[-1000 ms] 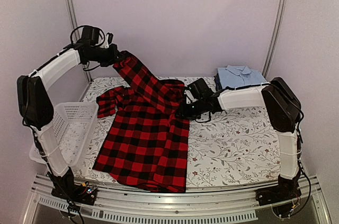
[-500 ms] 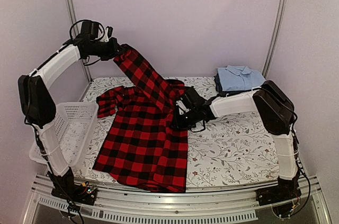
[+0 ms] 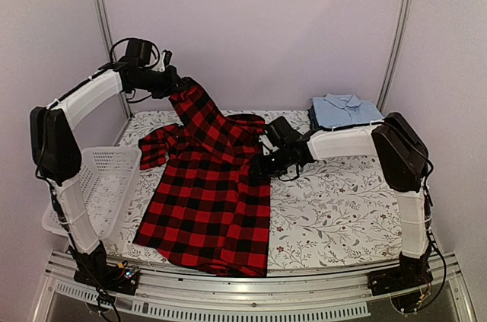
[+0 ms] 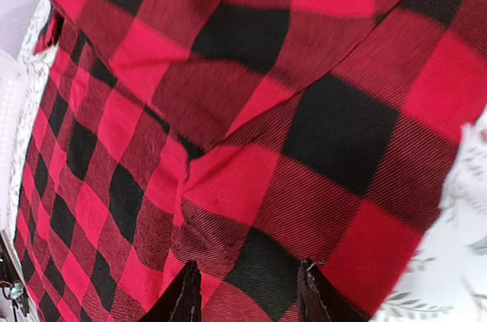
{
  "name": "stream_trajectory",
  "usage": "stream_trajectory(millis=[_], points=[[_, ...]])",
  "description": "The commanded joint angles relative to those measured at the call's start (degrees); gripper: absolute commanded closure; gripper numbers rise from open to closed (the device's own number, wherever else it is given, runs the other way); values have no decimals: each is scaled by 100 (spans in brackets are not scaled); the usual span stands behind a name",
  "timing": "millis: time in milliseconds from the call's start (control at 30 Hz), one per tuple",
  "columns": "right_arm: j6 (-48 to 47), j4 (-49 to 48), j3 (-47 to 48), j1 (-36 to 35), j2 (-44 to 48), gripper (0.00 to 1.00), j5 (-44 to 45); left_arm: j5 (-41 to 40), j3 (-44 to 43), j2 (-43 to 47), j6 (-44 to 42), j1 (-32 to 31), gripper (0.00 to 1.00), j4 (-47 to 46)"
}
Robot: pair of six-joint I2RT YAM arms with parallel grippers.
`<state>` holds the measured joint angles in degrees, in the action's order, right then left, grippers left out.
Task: Fold and stack the long sleeve shirts
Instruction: Adjust the 1/3-folded tank top at the center of the board.
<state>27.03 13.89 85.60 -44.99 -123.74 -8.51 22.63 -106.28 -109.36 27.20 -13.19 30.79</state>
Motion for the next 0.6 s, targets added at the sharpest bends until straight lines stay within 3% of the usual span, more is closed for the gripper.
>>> stream_trajectory(millis=[0,233,567], points=[[-46,-86,174,664,641,57,-153,-78,509,434,-1,-110,94,-76],[19,-299,797,1400,201,54,-404,-554,1320,998,68,-105,94,-297],[74,-402,1992,1795,-1035,54,-801,-929,1827,1411,86,71,95,-393]])
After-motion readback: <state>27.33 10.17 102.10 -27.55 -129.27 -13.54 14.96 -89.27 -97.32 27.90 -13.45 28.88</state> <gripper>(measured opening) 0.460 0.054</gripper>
